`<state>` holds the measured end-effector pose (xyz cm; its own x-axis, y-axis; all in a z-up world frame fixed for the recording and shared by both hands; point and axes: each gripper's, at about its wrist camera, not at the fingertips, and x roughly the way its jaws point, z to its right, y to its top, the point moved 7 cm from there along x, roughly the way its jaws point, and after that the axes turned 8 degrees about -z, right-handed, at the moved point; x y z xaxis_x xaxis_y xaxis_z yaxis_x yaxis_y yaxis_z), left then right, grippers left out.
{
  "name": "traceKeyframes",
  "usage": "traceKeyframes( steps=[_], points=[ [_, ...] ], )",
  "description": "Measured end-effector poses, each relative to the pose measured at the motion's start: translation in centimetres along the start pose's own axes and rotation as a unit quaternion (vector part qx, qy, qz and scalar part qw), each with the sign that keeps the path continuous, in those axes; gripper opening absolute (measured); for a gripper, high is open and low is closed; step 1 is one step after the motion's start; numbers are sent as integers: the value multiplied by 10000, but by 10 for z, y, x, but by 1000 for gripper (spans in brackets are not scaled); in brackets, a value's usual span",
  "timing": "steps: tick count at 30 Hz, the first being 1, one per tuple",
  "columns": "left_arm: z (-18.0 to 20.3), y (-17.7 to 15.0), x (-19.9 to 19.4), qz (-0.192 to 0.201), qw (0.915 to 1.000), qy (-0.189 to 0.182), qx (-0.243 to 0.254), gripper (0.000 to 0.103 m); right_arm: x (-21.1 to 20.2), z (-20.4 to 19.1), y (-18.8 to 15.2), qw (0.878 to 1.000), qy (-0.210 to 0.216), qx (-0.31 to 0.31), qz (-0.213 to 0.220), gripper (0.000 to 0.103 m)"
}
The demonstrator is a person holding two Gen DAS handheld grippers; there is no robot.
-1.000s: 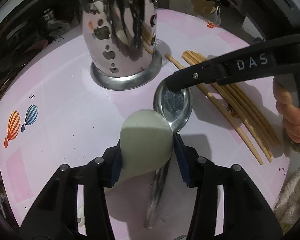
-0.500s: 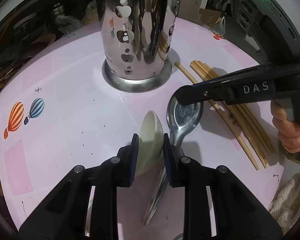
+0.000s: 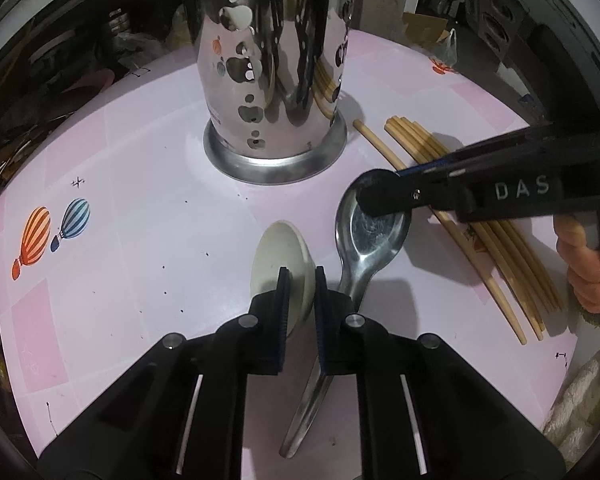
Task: Organize utensils
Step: 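Lift the white ceramic spoon with the left tool while the right tool lifts the metal spoon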
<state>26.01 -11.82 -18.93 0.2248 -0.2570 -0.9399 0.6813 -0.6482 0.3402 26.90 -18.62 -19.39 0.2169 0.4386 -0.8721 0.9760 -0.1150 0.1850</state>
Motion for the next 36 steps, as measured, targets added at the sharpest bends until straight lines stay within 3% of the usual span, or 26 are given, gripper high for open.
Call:
traceKeyframes(
  steps=[6,17,27,31,36],
  points=[
    [-5,2,-9,169,9998,-9,-85,7,-5,-2,2,9999,-36,-84,143,5],
    [-18,9,-41,700,9966,-66,-434,7,-19,-13,5,9980,-209,-412,429,3],
    [-30,19,-84,1454,9840,-538,-880,7,-48,-37,10,9908,-547,-873,875,3],
    [-29,20,-94,1623,9812,-523,-901,7,-55,-34,10,9915,-471,-812,902,3],
    [-27,19,-92,1571,9823,-512,-887,7,-44,-19,7,9979,-14,-406,499,5]
  ],
)
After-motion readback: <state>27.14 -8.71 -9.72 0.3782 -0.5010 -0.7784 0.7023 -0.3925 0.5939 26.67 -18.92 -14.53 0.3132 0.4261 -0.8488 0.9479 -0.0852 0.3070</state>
